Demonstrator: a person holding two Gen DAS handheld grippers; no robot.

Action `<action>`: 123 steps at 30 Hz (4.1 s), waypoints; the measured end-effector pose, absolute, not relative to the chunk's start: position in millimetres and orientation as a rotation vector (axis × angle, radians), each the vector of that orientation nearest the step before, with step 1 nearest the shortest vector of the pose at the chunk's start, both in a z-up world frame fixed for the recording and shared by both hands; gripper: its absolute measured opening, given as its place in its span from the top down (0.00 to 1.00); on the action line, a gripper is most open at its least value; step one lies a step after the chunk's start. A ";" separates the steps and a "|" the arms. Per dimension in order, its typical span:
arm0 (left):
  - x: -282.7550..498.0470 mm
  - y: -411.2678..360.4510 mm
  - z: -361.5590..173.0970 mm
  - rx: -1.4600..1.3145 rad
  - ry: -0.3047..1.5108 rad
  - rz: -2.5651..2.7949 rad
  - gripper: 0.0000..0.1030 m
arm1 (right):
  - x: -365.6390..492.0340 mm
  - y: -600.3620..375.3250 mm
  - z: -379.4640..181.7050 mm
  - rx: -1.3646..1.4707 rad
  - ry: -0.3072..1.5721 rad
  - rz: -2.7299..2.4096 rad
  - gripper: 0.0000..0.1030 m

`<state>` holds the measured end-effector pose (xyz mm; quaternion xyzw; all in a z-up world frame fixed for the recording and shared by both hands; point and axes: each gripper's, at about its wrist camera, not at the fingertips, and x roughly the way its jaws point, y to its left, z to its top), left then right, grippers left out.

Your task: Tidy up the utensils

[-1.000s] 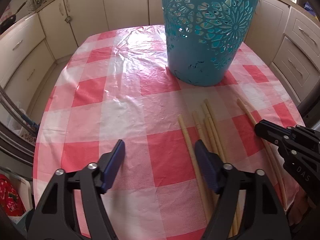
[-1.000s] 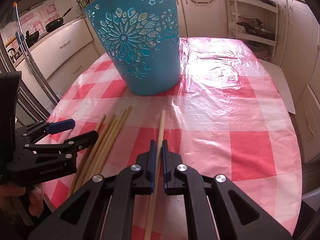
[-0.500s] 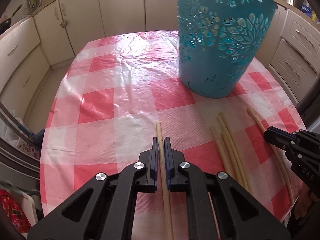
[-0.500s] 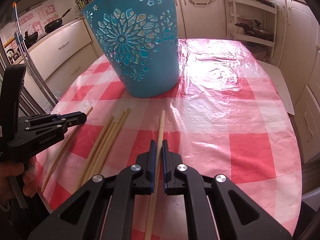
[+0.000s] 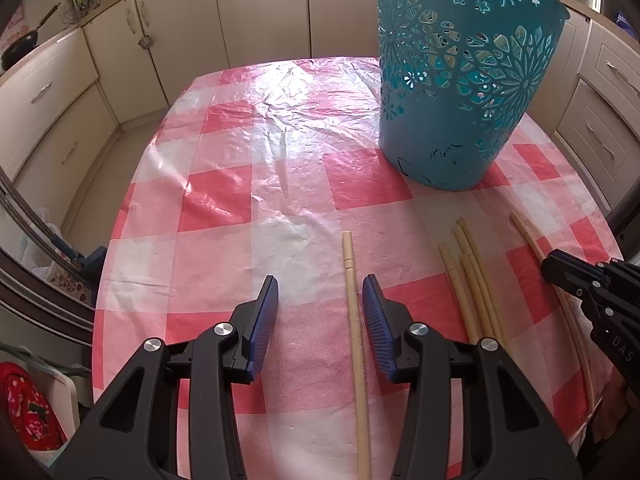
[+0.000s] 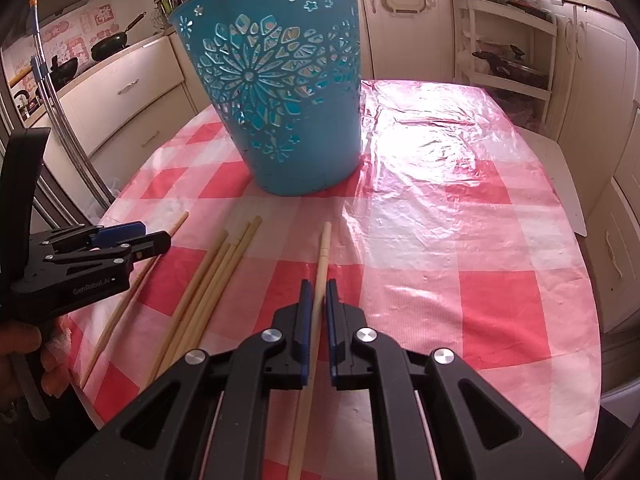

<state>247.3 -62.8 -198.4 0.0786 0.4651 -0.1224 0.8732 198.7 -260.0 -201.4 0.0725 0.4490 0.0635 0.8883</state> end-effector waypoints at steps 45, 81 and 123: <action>276.6 -74.9 29.5 -0.204 0.423 -0.463 0.96 | 198.2 -252.3 -202.7 0.105 0.918 0.134 0.85; 322.8 -110.2 -34.3 -0.127 0.427 -0.377 0.91 | 198.5 -251.3 -202.1 0.141 0.925 0.197 0.65; 293.5 8.2 -204.7 -0.208 0.891 -0.134 0.15 | 246.4 -303.5 -17.4 0.531 0.438 0.326 0.94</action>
